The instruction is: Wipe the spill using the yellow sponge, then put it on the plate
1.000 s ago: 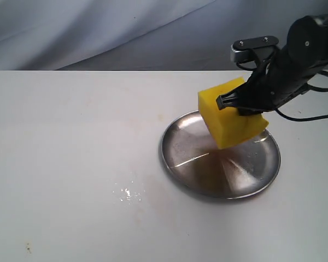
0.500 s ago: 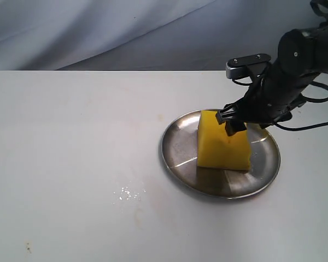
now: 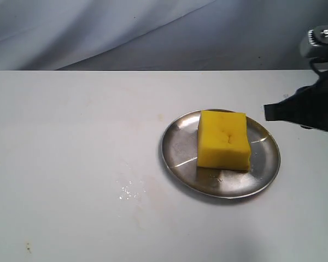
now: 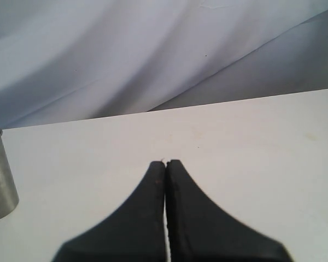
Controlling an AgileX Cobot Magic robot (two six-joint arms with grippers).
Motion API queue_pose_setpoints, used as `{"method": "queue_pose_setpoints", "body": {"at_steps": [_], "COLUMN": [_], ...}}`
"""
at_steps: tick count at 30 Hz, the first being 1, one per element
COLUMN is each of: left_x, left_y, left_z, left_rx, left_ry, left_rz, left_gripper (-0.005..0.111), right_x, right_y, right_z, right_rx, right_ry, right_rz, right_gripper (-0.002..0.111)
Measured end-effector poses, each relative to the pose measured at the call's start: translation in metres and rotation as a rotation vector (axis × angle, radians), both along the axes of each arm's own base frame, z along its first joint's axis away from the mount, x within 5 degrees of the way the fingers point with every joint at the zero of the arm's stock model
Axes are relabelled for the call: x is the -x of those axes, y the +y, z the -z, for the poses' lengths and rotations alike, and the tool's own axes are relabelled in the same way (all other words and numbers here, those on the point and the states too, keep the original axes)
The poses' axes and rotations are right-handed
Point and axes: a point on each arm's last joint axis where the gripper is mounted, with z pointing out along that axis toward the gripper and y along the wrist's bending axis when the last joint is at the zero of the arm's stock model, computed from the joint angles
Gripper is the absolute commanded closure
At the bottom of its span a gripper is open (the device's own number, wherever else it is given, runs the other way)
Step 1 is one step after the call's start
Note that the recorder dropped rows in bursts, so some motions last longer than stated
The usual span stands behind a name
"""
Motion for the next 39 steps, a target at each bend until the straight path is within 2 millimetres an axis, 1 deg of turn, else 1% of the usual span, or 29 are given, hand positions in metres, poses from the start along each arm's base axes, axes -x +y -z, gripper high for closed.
{"method": "queue_pose_setpoints", "body": {"at_steps": [6,10,13,15,19,24,27,29,34,39], "left_x": [0.000,0.000,0.000,0.000,0.000,0.000,0.000,0.000,0.000,0.000], "left_y": [0.000,0.000,0.000,0.000,0.000,0.000,0.000,0.000,0.000,0.000], "left_z": [0.000,0.000,0.000,0.000,0.000,0.000,0.000,0.000,0.000,0.000], "left_rx": [0.000,0.000,0.000,0.000,0.000,0.000,0.000,0.000,0.000,0.000], "left_ry": [0.000,0.000,0.000,0.000,0.000,0.000,0.000,0.000,0.000,0.000], "left_rz": [0.000,0.000,0.000,0.000,0.000,0.000,0.000,0.000,0.000,0.000], "left_gripper": [0.107,0.107,0.107,0.107,0.107,0.107,0.107,0.107,0.107,0.107], "right_x": [0.044,0.066,0.078,0.086,0.097,0.112,0.122,0.129,0.148,0.161], "right_y": [-0.020,-0.031,-0.037,-0.040,-0.051,-0.072,-0.082,-0.086,-0.091,-0.093], "right_z": [-0.018,-0.023,-0.021,-0.017,-0.001,0.027,0.044,0.051,0.063,0.064], "right_rx": [-0.118,-0.175,-0.211,-0.234,-0.275,-0.323,-0.340,-0.333,-0.264,-0.239], "right_ry": [-0.129,-0.182,-0.206,-0.217,-0.257,-0.362,-0.407,-0.461,-0.629,-0.726], "right_rz": [0.040,0.057,0.073,0.083,0.133,0.259,0.323,0.337,0.301,0.273], "right_gripper": [0.108,0.108,0.108,0.108,0.108,0.108,0.108,0.108,0.108,0.108]}}
